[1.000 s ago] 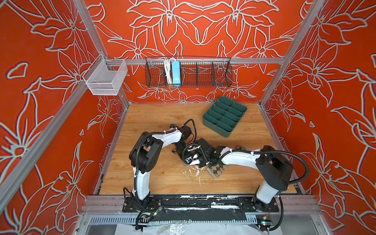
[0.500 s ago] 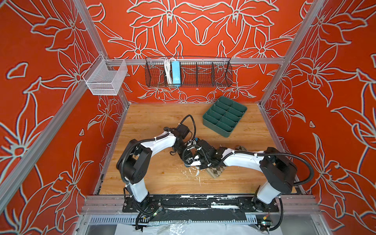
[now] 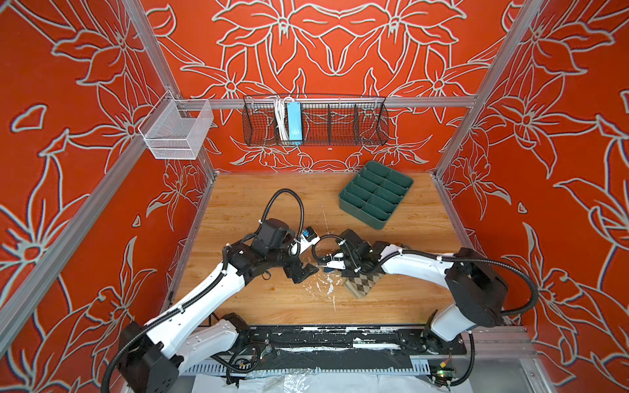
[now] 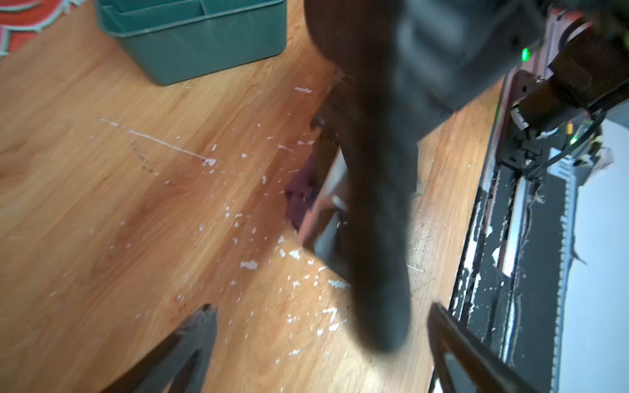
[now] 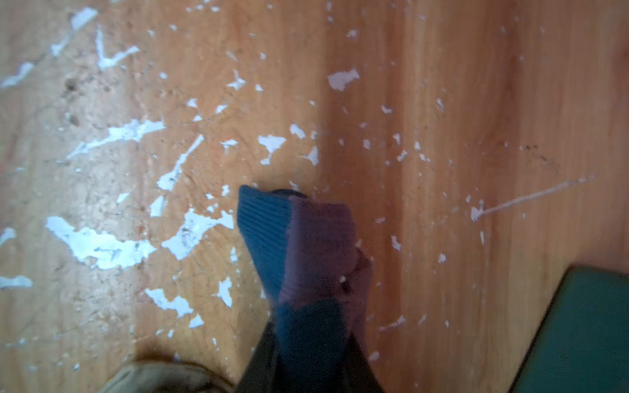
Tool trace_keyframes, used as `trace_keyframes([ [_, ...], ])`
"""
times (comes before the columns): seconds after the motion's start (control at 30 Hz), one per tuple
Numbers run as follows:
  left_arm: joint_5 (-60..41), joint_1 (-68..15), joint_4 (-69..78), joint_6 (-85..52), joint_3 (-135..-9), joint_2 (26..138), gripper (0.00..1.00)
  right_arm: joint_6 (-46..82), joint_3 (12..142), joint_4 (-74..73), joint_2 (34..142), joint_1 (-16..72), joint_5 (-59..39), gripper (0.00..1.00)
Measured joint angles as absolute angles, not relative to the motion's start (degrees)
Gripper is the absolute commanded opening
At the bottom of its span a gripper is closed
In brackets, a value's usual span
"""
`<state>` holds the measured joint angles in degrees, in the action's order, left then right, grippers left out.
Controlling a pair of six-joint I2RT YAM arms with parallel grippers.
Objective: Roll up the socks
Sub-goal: 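Lift the rolled sock with the right gripper while the left gripper withdraws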
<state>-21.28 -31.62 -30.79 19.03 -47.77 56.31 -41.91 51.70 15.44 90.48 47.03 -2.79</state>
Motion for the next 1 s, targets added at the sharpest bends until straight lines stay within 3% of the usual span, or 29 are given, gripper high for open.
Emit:
trace_keyframes([
  [0.27,-12.27,-31.64,-25.30,10.44,-38.13,42.78,0.97,-34.22,59.48,16.78,81.23,36.82,-6.02,0.00],
  [0.5,0.80,-31.73,-19.75,2.07,-31.66,37.17,0.97,-33.36,70.78,17.04,80.90,25.06,-4.49,0.00],
  [0.73,9.02,-31.73,-19.73,-3.70,-32.36,41.12,0.97,-32.80,75.72,15.33,90.85,14.02,1.50,0.00],
  [1.0,8.91,-31.81,-20.99,-5.56,-33.78,48.01,0.97,-34.09,82.17,16.45,105.58,7.57,6.02,0.00],
])
